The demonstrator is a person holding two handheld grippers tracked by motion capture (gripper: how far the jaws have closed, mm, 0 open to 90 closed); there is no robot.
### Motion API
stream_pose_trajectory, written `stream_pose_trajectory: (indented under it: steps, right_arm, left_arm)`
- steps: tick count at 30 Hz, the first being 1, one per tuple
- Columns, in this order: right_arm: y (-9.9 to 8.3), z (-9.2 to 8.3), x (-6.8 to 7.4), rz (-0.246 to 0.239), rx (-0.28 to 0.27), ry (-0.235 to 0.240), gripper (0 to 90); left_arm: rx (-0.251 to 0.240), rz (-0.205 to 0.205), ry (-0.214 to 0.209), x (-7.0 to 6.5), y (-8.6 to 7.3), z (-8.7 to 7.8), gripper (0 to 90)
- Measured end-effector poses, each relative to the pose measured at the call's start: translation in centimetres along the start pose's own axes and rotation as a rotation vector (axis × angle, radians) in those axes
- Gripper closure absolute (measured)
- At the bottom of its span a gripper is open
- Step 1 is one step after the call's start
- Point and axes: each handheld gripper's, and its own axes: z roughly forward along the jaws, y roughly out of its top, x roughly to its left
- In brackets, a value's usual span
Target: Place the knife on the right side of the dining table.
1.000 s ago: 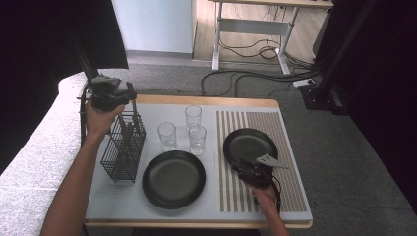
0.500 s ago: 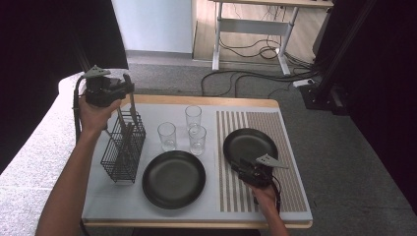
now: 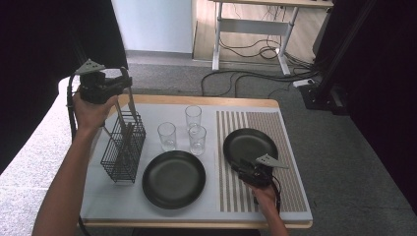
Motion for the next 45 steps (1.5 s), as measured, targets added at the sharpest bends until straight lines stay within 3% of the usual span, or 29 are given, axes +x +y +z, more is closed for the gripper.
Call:
stream_pose_trajectory:
  steps: [22, 33, 38, 45]
  right_arm:
    - [0.0, 0.1, 0.1, -0.004, 0.001, 0.002, 48.6]
    - [2.6, 0.6, 2.3, -0.038, -0.054, 0.048, 48.7]
    - [3.7, 1.0, 3.2, -0.061, -0.062, 0.062, 48.7]
    - [5.0, 1.7, 4.8, -0.09, -0.07, 0.091, 48.7]
  left_arm:
    - [0.053, 0.004, -0.054, -1.2, -2.1, 1.9, 77.2]
    - [0.055, 0.044, -0.099, -3.2, -2.7, 1.0, 77.2]
    - [0.057, 0.03, -0.134, -3.7, -3.4, 0.8, 77.2]
    - [0.067, 0.04, -0.148, -4.5, -4.3, 0.7, 77.2]
